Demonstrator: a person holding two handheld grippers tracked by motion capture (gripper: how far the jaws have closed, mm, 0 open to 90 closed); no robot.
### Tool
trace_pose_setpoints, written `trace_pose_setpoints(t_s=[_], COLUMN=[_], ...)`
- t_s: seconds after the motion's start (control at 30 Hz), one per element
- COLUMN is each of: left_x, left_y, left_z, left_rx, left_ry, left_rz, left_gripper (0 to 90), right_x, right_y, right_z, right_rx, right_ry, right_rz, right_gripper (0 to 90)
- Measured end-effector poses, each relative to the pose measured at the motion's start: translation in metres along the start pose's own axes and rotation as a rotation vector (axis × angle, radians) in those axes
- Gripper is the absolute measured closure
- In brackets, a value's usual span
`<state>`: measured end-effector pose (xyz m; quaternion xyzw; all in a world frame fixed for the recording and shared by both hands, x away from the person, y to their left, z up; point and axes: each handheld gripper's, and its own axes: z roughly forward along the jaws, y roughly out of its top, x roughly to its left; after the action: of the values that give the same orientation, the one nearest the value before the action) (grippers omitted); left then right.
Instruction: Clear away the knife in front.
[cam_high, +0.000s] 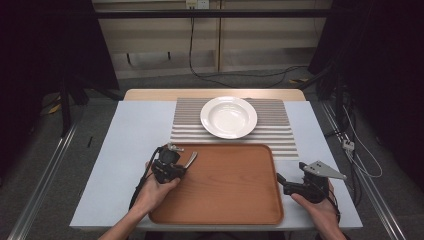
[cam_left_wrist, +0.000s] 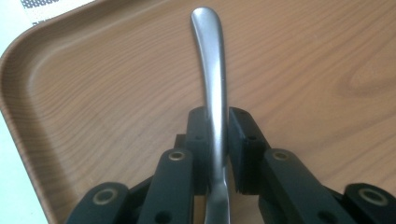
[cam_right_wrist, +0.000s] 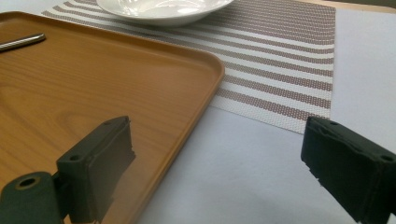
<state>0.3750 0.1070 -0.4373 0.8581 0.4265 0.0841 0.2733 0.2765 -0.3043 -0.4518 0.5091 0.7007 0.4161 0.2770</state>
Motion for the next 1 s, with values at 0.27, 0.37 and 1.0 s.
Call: trace_pose_setpoints(t_s=[0.27,0.37,1.0], left_x=[0.001,0.002,0.011], left_y=[-0.003,-0.004,-0.005], left_z=[-0.003,-0.002,-0.022], left_rx=[0.002,-0.017,-0.244], left_ry=[-0.03,-0.045,-0.079], left_rz=[0.006,0.03,0.081], left_gripper=[75.3,65.0,16.7], right_x=[-0.002,-0.002,-0.003], right_y=[0.0,0.0,0.001], right_z=[0.0,0.0,0.002], right_rx=[-0.003,-0.004,-0.007], right_ry=[0.009,0.012,0.013], right_rz=[0.007,0.007,0.012], right_gripper=[8.6,8.7,8.6])
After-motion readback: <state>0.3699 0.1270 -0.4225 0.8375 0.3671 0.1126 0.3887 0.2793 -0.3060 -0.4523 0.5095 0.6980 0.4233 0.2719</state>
